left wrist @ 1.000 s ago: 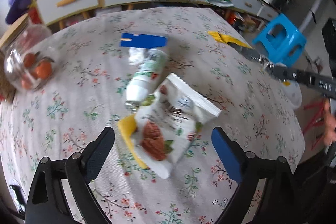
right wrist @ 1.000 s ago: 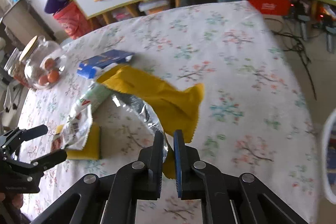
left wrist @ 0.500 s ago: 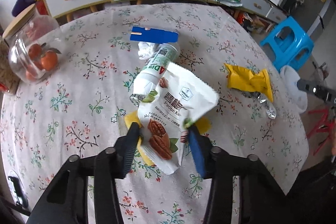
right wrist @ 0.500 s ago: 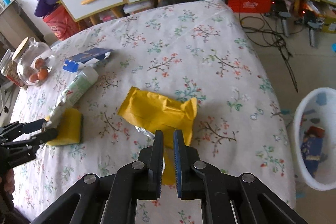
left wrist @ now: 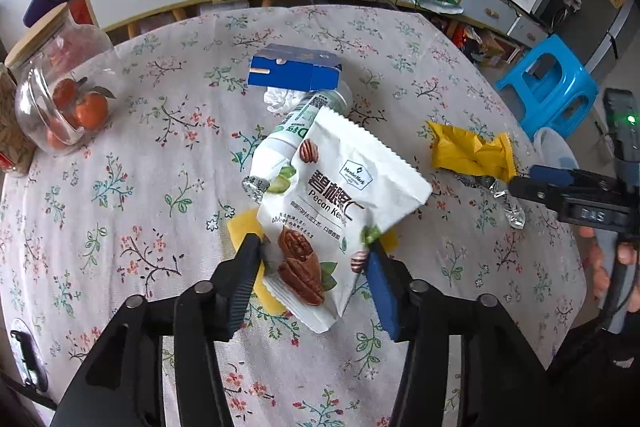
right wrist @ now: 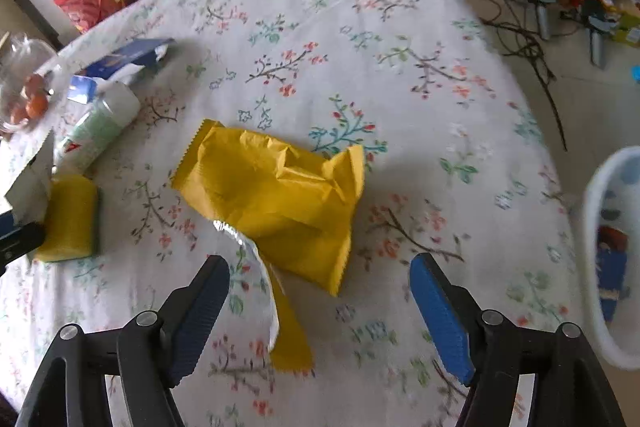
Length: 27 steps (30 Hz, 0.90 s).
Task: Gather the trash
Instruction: 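Grasp the yellow wrapper with the right gripper while the left grasps the white pecan bag, then carry the yellow wrapper to the bin and release it with the right gripper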
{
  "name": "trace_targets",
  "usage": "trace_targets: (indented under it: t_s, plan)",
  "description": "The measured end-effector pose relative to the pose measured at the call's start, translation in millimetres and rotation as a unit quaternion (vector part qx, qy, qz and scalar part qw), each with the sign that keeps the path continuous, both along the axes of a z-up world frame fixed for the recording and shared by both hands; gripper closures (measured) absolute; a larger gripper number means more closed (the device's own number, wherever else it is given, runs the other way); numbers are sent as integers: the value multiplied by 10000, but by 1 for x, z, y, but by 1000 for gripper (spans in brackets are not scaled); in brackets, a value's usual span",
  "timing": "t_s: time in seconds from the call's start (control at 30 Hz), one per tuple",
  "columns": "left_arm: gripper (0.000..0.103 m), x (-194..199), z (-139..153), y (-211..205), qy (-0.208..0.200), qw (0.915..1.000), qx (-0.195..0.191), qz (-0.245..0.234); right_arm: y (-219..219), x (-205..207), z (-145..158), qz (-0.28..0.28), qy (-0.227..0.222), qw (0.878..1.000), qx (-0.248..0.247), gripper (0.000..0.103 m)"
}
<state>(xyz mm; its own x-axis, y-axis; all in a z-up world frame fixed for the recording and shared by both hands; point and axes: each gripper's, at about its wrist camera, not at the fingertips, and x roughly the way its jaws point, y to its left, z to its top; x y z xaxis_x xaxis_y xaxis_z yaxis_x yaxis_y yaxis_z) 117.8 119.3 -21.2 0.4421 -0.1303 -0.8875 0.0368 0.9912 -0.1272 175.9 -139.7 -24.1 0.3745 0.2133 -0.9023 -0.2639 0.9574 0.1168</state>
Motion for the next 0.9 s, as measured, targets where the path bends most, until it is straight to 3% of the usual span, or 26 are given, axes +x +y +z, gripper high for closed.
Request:
trace_targets:
  t_s: [0.2, 0.3, 0.37, 0.5, 0.9]
  plan:
    - [47, -1, -3, -3, -35, 9999, 121, -111, 14, 18, -24, 79, 60, 9997, -243, 24]
    - [49, -2, -3, -5, -56, 9997, 182, -144, 21, 19, -27, 160, -222, 9985, -478, 26]
    - [56, -3, -1, -6, -91, 9997, 208, -123, 23, 18, -27, 208, -314, 9977, -566, 43]
    - [67, -4, 4, -3, -163, 9998, 115, -49, 20, 17, -17, 179, -358, 9985, -372, 47]
    - [74, -11, 23, -2, -572, 9982, -111, 141, -9, -6, 33, -98, -743, 9972, 53, 47]
